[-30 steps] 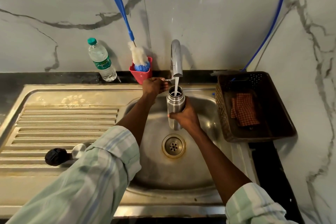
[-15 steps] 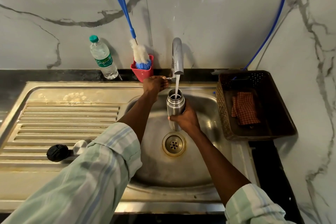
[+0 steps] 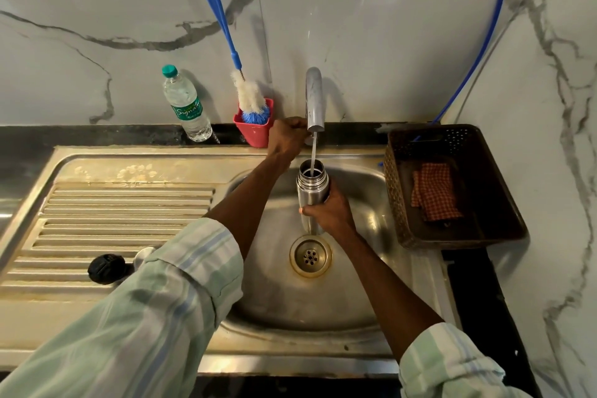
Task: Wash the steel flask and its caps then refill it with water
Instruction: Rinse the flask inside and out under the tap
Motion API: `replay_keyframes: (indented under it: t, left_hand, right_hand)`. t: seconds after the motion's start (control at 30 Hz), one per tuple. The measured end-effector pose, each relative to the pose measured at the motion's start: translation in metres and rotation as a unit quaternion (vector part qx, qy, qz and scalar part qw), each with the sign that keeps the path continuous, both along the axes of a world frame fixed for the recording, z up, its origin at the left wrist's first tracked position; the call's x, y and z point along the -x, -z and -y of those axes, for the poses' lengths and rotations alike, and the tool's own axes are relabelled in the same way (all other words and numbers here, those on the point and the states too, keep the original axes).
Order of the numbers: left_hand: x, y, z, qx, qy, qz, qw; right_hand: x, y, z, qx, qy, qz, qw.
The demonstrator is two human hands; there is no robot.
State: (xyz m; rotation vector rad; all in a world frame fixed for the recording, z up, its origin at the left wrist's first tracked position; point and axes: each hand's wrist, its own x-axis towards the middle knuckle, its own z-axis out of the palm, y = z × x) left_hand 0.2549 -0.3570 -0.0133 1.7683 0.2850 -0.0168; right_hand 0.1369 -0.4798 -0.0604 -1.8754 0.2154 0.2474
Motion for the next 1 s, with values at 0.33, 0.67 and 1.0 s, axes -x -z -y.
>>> replay_keyframes:
  t: [0.33,0.67,1.0]
  left_hand:
    - [0.061,0.041,-0.028,0.137,0.004,-0.088,0.987]
    - [0.112,0.04,-0.025,0.101,0.103,-0.076,0.987]
    - [0.141,0.041,-0.031,0.096,0.263,-0.066,0.958]
  right_hand:
    - [0.002,-0.003,-0.002,0.02,0.041,0.011,0.999]
    - [0.024,0.007,-0.004,0.094,0.064,0.009,0.993]
    - [0.042,0.0,-0.008,0.109,0.06,0.023,0.992]
